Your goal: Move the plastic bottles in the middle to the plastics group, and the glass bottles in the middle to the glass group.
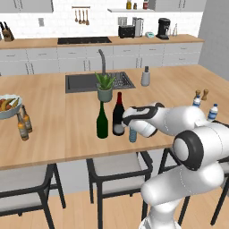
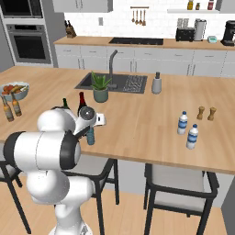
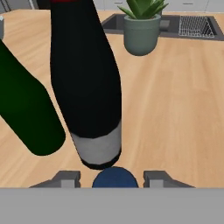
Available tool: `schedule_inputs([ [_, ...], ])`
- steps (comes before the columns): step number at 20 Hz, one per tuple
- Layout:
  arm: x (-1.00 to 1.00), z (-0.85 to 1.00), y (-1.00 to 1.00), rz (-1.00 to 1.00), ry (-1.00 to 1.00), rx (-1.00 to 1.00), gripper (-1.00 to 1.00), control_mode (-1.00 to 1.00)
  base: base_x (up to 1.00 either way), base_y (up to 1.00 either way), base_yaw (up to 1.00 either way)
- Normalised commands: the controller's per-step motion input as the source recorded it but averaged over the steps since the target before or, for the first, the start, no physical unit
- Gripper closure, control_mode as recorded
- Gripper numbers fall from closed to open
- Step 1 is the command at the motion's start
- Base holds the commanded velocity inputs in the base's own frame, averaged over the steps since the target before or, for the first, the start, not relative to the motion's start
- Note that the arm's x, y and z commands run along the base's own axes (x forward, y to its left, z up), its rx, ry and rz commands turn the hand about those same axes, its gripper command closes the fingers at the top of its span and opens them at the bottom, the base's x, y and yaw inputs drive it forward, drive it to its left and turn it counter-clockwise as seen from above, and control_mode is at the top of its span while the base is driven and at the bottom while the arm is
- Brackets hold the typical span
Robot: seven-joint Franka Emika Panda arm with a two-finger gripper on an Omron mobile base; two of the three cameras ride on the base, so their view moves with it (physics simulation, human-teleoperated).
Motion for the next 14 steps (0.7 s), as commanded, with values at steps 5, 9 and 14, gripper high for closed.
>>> schedule_inputs([
  [5,0.00,0.00,0.00,0.00,0.00,0.00,1.00,-1.00,0.00,0.00,0.00],
  [9,0.00,0.00,0.00,0.00,0.00,0.00,1.00,-1.00,0.00,0.00,0.00],
  [14,-0.02,0.00,0.00,0.00,-0.01,0.00,1.00,-1.00,0.00,0.00,0.00],
])
